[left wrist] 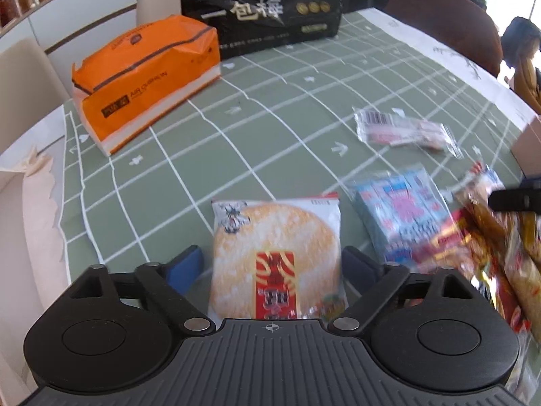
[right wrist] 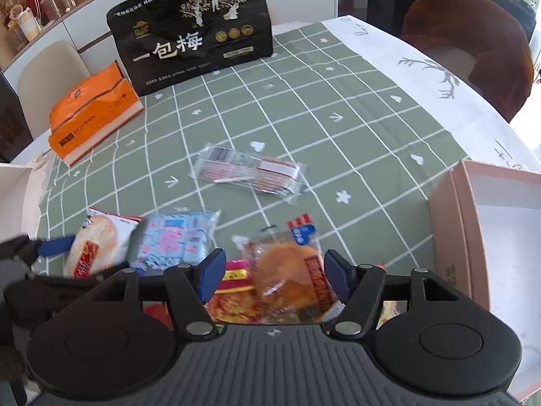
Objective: Organize snacks
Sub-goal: 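Grasp the pink candy packet with the right gripper while the left gripper lifts the rice cracker bag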
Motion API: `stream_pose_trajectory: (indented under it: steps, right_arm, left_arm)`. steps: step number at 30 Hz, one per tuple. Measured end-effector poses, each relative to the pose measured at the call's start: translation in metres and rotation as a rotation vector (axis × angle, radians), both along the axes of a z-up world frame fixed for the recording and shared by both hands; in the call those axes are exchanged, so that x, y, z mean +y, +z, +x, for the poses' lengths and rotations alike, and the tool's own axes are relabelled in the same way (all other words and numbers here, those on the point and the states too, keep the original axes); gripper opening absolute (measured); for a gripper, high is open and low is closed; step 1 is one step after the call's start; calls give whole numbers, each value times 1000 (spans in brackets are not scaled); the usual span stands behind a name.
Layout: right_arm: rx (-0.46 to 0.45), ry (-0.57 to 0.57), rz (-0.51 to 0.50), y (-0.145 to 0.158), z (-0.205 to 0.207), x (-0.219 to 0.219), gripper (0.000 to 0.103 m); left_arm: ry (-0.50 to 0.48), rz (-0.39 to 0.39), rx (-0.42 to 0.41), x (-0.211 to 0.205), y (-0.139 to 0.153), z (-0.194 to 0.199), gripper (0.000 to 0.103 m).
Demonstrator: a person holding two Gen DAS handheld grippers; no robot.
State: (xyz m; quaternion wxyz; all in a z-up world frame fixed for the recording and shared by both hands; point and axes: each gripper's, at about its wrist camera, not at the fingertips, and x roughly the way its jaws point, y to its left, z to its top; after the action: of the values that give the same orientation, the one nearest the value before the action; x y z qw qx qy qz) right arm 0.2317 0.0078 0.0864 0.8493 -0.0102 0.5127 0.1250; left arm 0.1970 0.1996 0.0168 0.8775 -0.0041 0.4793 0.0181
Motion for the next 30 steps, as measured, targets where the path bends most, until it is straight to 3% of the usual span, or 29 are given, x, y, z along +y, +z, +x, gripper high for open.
stream_pose_trajectory:
  steps: [4,8,14,17,21,24,30]
  right_arm:
    - [12,32,13,-2,-2,10,66]
    - [8,78,107,-3,1,30,73]
    - [129,55,208,-27,23,64,73]
    - [130,86,152,-31,20,84,77]
    - [55,216,-21,-25,0,104,61]
    - [29,236,-2,-6,-13,87,60]
    - [-50,237,87,45,-56,5,60]
  left_arm:
    - [31,-95,-14,8,21,-12,82]
    - [78,-90,-51,8,55,-46,82]
    - [104,-99,-8,5,62,-79,82]
    - [90,-145,-5,-2,62,-93,82]
    - [53,-152,-7,-28,64,-115,82]
    - [-1,-186,1,-56,66,-131,82]
    - [-103,-269,15,-114,60,-155,82]
